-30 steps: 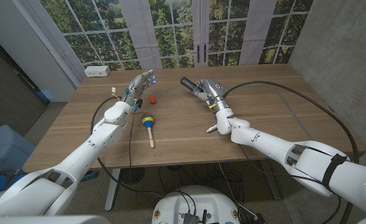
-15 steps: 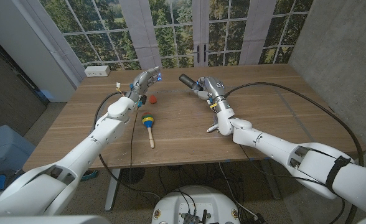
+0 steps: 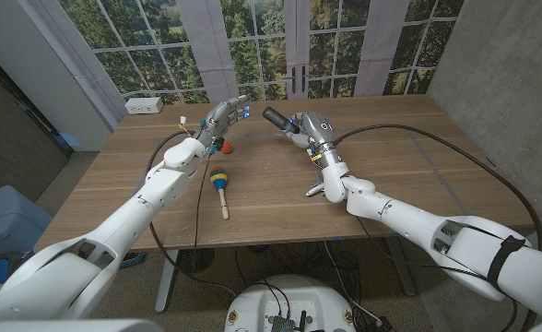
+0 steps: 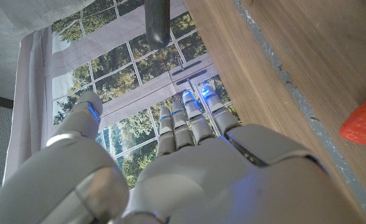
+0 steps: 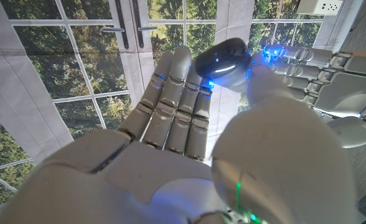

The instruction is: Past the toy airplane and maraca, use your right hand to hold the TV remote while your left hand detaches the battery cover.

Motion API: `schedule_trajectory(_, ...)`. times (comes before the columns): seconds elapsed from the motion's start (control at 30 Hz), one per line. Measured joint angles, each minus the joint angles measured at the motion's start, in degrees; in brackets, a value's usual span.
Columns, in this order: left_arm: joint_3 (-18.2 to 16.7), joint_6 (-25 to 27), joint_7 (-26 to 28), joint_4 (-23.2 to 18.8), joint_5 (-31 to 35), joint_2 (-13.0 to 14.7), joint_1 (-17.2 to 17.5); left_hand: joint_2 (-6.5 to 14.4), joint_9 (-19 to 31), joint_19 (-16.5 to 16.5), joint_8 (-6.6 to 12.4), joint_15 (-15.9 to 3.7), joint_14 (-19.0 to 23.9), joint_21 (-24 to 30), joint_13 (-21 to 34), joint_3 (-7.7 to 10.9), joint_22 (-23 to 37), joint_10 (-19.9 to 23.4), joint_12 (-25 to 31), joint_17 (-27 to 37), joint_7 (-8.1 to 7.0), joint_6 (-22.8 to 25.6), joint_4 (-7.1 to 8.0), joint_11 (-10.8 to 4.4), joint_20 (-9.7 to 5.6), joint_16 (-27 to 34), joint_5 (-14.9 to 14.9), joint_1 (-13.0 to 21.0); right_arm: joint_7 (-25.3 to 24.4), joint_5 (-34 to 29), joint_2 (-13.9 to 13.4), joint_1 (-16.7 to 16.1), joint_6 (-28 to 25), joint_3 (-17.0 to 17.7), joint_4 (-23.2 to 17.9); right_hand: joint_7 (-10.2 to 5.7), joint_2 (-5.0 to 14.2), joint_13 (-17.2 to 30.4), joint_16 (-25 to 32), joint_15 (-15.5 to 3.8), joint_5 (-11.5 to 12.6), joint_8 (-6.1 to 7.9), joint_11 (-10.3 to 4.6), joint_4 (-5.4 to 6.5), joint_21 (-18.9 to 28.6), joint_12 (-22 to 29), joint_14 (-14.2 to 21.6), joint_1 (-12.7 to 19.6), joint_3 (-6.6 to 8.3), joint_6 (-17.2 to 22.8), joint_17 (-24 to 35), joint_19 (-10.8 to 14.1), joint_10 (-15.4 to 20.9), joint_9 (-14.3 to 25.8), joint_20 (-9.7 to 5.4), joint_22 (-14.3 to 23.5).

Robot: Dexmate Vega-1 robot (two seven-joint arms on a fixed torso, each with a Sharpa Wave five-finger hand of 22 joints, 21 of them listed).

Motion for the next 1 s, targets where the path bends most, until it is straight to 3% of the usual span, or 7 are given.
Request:
schedule_trajectory(0.47, 1.0, 2.8, -1.1, -2.5, 0.0, 0.6, -0.1, 0.1, 0.3, 2.3, 1.24, -0.11, 2.8, 0.5, 0.3, -0.22, 0.3, 3.6, 0.3, 0.3, 0.53, 2.0, 0.22, -0.49, -0.68, 0.6, 0.0, 4.2, -1.8, -1.3, -0.5, -1.2, 0.9, 0.8, -1.5, 0.00, 0.00, 0.0, -0.2, 0.01, 0.2, 0.07, 0.00, -0.11, 0.8, -0.4, 0.0, 0.0, 0.11, 0.0, 1.1, -0.2, 0.0, 0.0, -0.21, 0.0)
schedule_trajectory(0.5, 1.0, 2.8, -1.1, -2.5, 0.0, 0.6, -0.1, 0.2, 0.4, 2.5, 1.50, -0.14, 3.0, 0.5, 0.3, -0.30, 0.3, 3.9, 0.5, 0.5, 0.53, 2.4, 0.19, -0.63, -0.75, 0.8, 0.0, 4.7, -1.9, -1.4, -0.5, -1.2, 0.9, 0.8, -1.5, 0.00, 0.00, 0.0, -0.5, 0.01, 0.2, 0.07, 0.00, -1.44, 0.8, -0.5, 0.0, 0.0, 1.44, 0.0, 1.2, -0.2, 0.0, 0.0, -0.21, 0.0)
schedule_trajectory(0.53, 1.1, 3.0, -1.3, -2.6, -0.1, 0.6, -0.2, 0.0, 0.5, 2.6, 1.62, -0.01, 3.1, 0.6, 0.4, -0.66, 0.3, 4.0, 0.5, 0.5, 0.72, 2.6, 0.26, -0.68, -0.75, 0.8, 0.0, 4.9, -2.1, -1.5, -0.4, -1.3, 1.0, 0.9, -1.6, 0.00, -0.01, 0.1, -0.6, 0.01, 0.2, 0.07, 0.00, -1.97, 1.0, -0.6, 0.0, 0.0, 1.97, 0.0, 1.3, -0.2, 0.0, 0.0, -0.21, 0.0)
schedule_trajectory(1.0, 1.8, 3.6, -3.3, -1.8, -0.9, 0.0, -1.2, 0.7, 1.3, 6.2, 5.51, -0.34, 10.0, 2.2, 1.1, -3.34, 0.8, 12.1, 2.2, 1.0, 1.85, 9.3, 1.08, -1.26, -1.87, 3.2, 0.0, 7.7, -4.2, -2.1, 0.2, -1.5, 2.0, 1.1, -1.1, 0.00, -0.01, 0.5, -1.1, 0.10, 0.0, 0.03, 0.00, -1.97, 1.6, -0.7, 0.1, 0.0, 1.97, 0.0, 2.4, -0.8, 0.0, 0.0, 0.00, -0.3)
